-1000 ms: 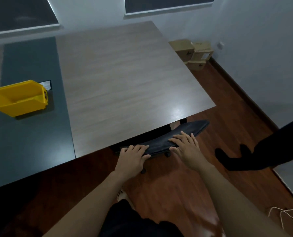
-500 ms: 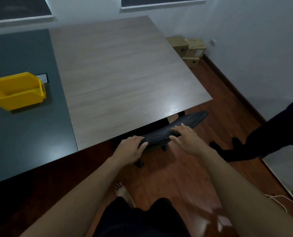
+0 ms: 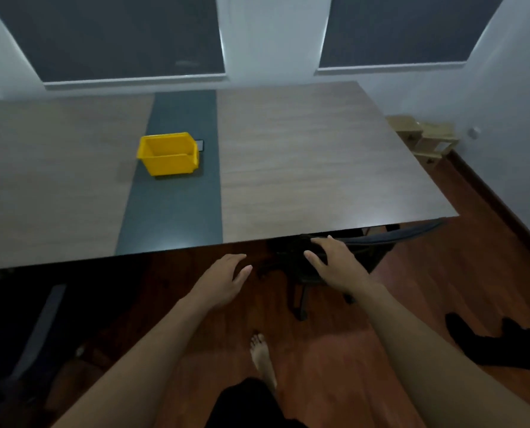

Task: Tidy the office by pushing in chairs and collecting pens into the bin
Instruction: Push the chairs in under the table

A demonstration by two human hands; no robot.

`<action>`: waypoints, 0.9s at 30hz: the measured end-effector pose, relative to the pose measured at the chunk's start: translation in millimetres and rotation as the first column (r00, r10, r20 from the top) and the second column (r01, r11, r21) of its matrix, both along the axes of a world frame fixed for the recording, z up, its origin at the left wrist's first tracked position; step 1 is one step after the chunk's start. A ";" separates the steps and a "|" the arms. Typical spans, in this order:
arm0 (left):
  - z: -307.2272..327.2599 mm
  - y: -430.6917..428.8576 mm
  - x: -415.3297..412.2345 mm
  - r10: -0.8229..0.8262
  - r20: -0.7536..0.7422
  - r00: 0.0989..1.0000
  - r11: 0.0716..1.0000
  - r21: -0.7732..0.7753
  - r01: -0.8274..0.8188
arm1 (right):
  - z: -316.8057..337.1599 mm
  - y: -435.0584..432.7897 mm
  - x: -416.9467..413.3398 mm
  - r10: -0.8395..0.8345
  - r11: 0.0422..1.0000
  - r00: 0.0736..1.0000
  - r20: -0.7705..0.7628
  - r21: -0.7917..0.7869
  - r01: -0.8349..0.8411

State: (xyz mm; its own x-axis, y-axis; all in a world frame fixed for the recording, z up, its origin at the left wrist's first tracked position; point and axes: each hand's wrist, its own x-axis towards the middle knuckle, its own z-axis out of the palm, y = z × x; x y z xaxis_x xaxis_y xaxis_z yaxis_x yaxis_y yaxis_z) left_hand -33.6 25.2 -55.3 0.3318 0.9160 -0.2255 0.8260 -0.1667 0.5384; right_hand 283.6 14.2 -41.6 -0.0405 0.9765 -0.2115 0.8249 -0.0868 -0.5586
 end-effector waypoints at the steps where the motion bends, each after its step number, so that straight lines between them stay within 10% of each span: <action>1: 3.6 -11.2 -13.1 0.021 -0.006 1.000 1.000 0.000 -0.021 | 0.9 -3.9 -13.8 0.018 1.000 1.000 -0.002 -0.003 -0.018; 27: 55.0 -151.2 -392.9 0.463 0.085 0.882 0.883 0.044 -0.467 | 24.0 -20.9 -402.0 0.356 0.934 0.934 -0.012 0.022 -0.356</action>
State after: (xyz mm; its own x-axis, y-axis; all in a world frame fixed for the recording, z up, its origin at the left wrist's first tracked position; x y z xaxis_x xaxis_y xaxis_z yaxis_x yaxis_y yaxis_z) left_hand -426.5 -126.0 -0.3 -0.1229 0.9801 -0.1562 0.7773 0.1929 0.5988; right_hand -118.4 -6.8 -17.7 -0.3893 0.9014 -0.1895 0.7909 0.2217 -0.5704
